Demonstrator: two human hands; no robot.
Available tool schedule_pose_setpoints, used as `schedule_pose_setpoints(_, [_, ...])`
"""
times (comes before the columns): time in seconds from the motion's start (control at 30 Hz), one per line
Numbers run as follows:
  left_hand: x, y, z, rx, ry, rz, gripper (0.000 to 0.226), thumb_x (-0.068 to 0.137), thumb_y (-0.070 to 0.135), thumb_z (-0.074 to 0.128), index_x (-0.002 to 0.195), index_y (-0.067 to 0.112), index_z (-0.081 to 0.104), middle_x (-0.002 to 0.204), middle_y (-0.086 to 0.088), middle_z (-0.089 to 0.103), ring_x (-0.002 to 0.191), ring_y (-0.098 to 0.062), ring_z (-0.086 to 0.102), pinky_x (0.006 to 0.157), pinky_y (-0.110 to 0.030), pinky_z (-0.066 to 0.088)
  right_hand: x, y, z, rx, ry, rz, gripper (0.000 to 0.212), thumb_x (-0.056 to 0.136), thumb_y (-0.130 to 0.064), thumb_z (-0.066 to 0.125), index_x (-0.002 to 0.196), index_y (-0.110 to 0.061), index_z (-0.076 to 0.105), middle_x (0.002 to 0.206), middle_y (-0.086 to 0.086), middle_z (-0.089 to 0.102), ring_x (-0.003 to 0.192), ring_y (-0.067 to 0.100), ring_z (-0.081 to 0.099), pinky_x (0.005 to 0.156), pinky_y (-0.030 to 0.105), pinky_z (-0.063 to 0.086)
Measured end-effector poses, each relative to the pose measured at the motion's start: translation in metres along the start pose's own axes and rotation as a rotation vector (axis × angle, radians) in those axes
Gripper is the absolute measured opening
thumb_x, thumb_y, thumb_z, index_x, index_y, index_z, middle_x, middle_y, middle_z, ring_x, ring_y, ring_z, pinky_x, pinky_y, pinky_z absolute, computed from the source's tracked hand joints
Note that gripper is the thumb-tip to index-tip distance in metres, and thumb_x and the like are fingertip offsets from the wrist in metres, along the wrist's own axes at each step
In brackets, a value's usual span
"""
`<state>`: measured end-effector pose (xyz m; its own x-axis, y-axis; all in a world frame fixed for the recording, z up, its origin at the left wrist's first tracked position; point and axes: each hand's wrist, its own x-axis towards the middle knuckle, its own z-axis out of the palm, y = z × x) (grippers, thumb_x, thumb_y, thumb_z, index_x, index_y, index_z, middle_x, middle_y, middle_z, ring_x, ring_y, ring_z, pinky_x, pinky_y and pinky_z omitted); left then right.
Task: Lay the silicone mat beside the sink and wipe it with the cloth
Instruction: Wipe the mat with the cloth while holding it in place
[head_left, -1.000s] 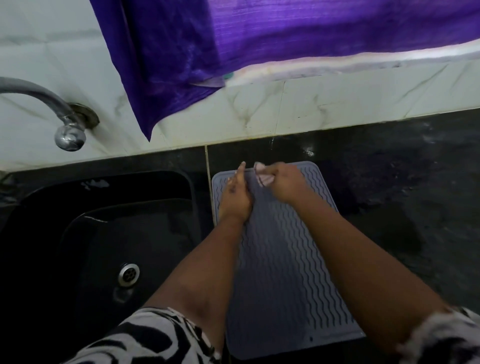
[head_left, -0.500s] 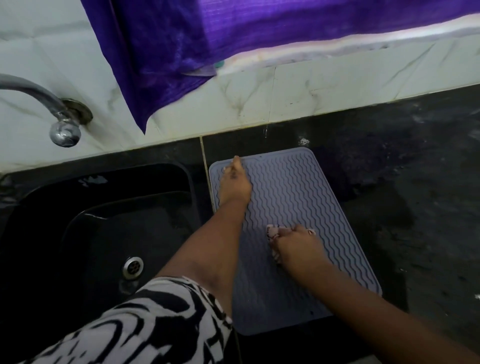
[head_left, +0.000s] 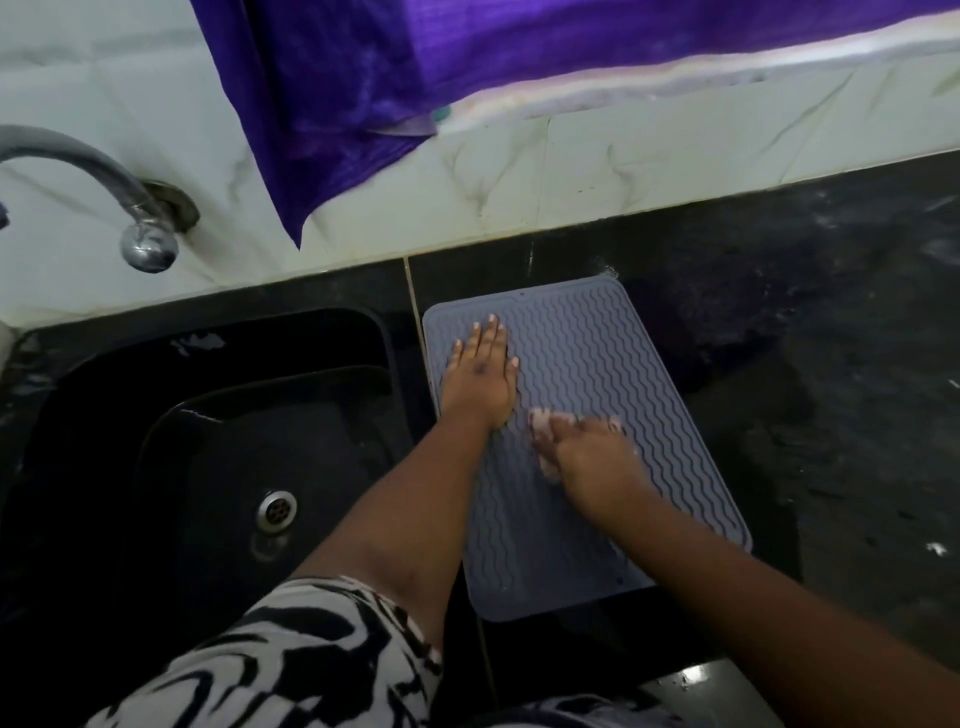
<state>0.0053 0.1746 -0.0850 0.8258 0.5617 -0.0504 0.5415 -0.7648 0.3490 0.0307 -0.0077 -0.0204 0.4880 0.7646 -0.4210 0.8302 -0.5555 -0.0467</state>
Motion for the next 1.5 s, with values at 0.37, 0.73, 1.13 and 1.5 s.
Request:
schedule_pose_setpoints(0.37, [-0.020, 0.018, -0.007, -0.124, 0.100, 0.043, 0.055, 0.104, 0.027, 0.028, 0.154, 0.008, 0.011, 0.163, -0.011, 0.001, 0.150, -0.022, 0.002, 0.119, -0.031, -0.002, -0.033, 0.000, -0.051, 0.492, 0.019, 0.011, 0.034, 0.098, -0.028, 0.047, 0.128, -0.020, 0.060, 0.129, 0.007, 0.060, 0.099, 0.013, 0.059, 0.090, 0.025, 0.048])
schedule_pose_setpoints(0.73, [-0.073, 0.028, 0.019, -0.043, 0.066, -0.064, 0.051, 0.103, 0.026, 0.025, 0.152, 0.011, 0.023, 0.162, -0.008, 0.012, 0.150, -0.021, 0.009, 0.122, -0.036, 0.001, -0.074, 0.009, 0.048, -0.079, -0.042, -0.089, 0.068, 0.093, -0.036, 0.047, 0.152, -0.027, 0.014, 0.161, 0.002, 0.014, 0.137, 0.036, 0.023, 0.111, 0.059, 0.023])
schedule_pose_setpoints(1.13, [-0.090, 0.032, -0.002, 0.008, -0.081, -0.109, 0.054, 0.105, 0.034, 0.021, 0.154, 0.013, 0.010, 0.163, -0.002, 0.004, 0.150, -0.018, 0.002, 0.121, -0.033, 0.003, -0.158, 0.060, 0.005, 1.176, -0.299, -0.110, 0.030, 0.093, -0.018, 0.060, 0.113, -0.038, 0.069, 0.110, -0.012, 0.068, 0.093, 0.007, 0.066, 0.070, 0.026, 0.060])
schedule_pose_setpoints(1.5, [-0.074, 0.033, -0.047, 0.042, -0.110, -0.155, 0.032, 0.099, 0.039, 0.039, 0.112, 0.013, 0.053, 0.117, -0.014, 0.057, 0.100, -0.028, 0.057, 0.084, -0.041, 0.051, -0.056, 0.090, -0.038, 1.297, 0.301, 0.087, 0.039, 0.091, 0.001, 0.055, 0.129, -0.006, 0.059, 0.116, 0.011, 0.069, 0.096, 0.015, 0.065, 0.084, 0.022, 0.053])
